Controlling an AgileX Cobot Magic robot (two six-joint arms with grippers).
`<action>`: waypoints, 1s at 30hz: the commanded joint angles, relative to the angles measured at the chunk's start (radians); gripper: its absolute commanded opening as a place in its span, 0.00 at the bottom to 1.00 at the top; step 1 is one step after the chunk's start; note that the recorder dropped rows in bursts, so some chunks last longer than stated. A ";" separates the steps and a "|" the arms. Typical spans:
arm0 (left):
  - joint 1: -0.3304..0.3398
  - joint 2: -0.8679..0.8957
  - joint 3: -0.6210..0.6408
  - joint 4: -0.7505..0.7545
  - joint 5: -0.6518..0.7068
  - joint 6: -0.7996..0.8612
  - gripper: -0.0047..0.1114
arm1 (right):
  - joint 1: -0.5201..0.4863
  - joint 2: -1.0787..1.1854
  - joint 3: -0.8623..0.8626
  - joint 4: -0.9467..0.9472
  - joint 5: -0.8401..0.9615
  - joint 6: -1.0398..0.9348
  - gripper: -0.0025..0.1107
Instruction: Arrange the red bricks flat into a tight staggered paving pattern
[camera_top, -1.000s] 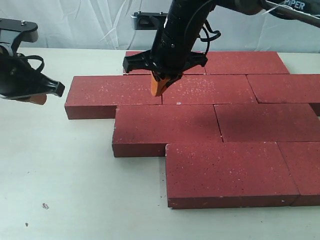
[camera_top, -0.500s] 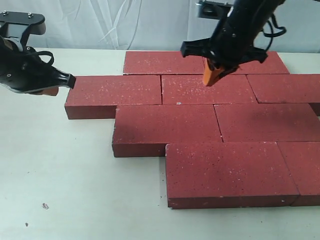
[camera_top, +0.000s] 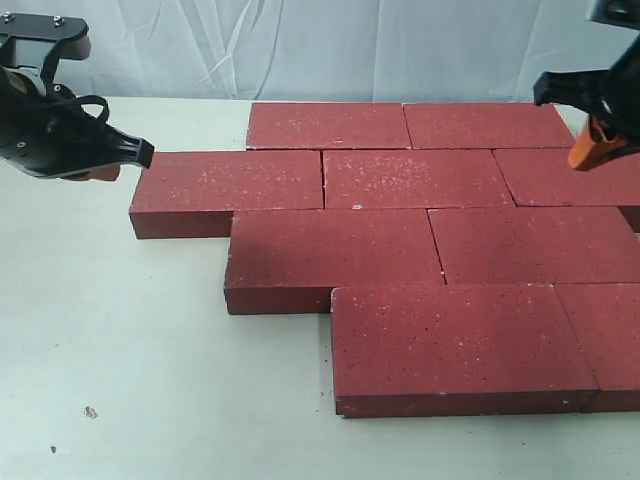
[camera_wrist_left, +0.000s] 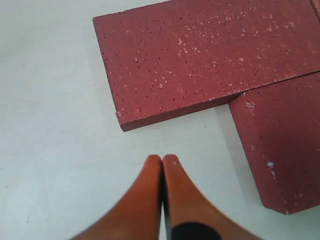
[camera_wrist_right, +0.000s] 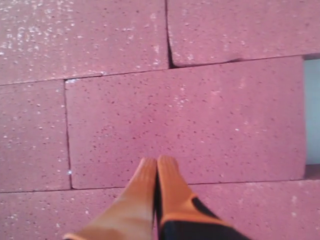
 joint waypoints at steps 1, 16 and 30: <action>-0.005 -0.009 0.001 0.001 -0.011 -0.008 0.04 | -0.013 -0.126 0.100 -0.086 -0.069 0.011 0.02; -0.005 -0.009 0.001 0.010 -0.012 -0.008 0.04 | -0.013 -0.625 0.392 -0.075 -0.168 0.014 0.02; -0.005 -0.009 0.001 0.013 -0.010 -0.008 0.04 | -0.013 -0.658 0.392 -0.122 -0.181 0.014 0.02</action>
